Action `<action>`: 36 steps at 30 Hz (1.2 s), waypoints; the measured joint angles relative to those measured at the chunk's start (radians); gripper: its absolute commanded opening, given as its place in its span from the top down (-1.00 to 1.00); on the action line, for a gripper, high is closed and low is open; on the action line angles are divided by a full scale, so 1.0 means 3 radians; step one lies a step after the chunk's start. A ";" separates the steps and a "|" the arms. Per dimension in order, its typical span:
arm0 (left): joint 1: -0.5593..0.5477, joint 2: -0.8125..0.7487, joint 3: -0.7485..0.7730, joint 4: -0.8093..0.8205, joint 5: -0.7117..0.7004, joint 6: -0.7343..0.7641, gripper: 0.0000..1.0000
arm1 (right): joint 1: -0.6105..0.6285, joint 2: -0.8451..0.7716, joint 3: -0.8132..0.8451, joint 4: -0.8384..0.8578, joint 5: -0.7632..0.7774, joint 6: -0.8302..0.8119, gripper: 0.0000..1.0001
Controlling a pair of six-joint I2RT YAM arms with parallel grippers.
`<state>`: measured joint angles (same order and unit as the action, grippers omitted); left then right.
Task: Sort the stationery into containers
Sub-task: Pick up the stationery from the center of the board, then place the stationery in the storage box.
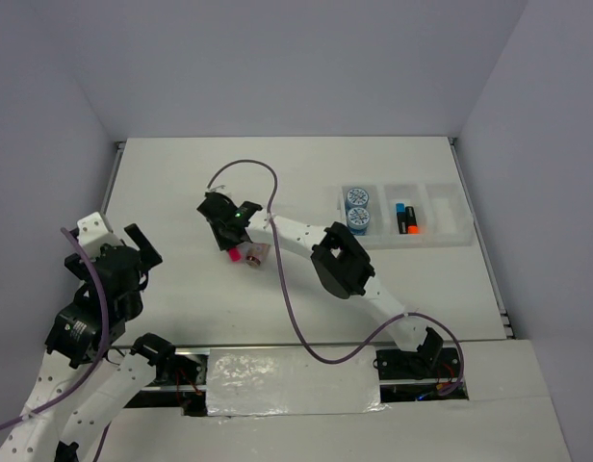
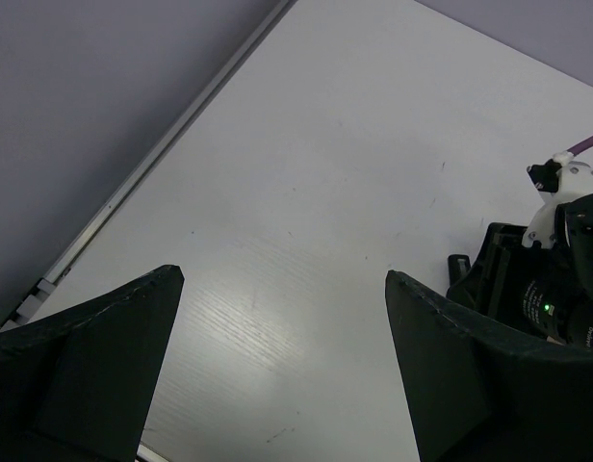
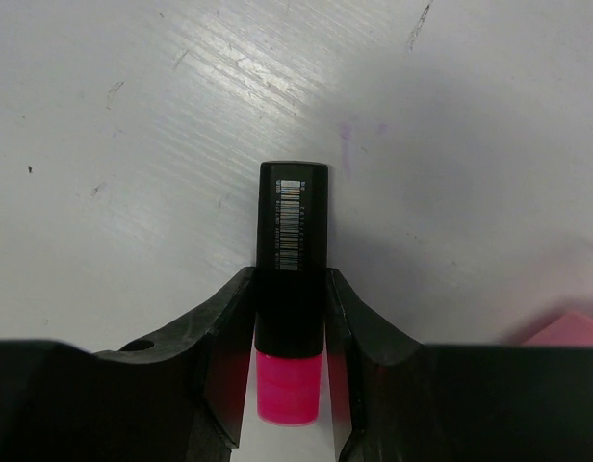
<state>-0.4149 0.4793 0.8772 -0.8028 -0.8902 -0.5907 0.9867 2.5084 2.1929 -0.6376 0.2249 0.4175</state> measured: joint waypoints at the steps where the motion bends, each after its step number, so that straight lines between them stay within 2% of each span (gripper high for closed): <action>1: 0.0000 0.0000 0.0000 0.0008 0.0006 0.0020 -0.99 | 0.0000 0.0000 0.0000 0.0005 -0.0010 0.0000 0.67; 6: 0.0000 -0.0004 0.0000 0.0015 0.0020 0.0041 -0.99 | 0.0006 -0.0015 -0.0074 0.0205 -0.0228 -0.0004 0.69; 13: 0.0001 -0.0018 0.0000 0.0041 0.0045 0.0050 -0.99 | 0.0032 -0.0436 -0.0760 0.0823 -0.0952 0.0031 0.69; 17: 0.0000 -0.0018 0.0000 0.0064 0.0083 0.0064 -0.99 | 0.0000 -0.1043 -0.1146 0.0987 -0.1242 0.0043 0.68; 20: 0.0000 -0.0017 0.0000 0.0078 0.0125 0.0113 -0.99 | -0.0164 -0.1851 -0.1640 0.1127 -0.1273 0.0036 0.68; 22: 0.0000 -0.0015 0.0000 0.0085 0.0145 0.0128 -0.99 | -0.0435 -0.2426 -0.1995 0.1204 -0.1242 0.0013 0.67; 25: 0.0000 -0.0015 -0.0001 0.0103 0.0201 0.0146 -0.99 | -0.1176 -0.3222 -0.2501 0.1209 -0.0988 -0.0103 0.64; 28: 0.0001 -0.0015 -0.0023 0.0186 0.0281 0.0207 -0.99 | -0.1944 -0.3632 -0.2860 0.1116 -0.0631 -0.0289 0.63; 31: 0.0001 0.0018 -0.0038 0.0221 0.0356 0.0231 -0.99 | -0.2528 -0.3704 -0.3061 0.0888 -0.0314 -0.0492 0.64; 36: 0.0001 0.0061 -0.0053 0.0245 0.0437 0.0264 -0.99 | -0.3155 -0.3521 -0.3209 0.0718 -0.0167 -0.0640 0.62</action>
<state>-0.4145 0.4976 0.8612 -0.7292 -0.7589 -0.5114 0.0402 1.4521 1.2301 -0.4221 0.1749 0.2256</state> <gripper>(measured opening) 0.994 0.382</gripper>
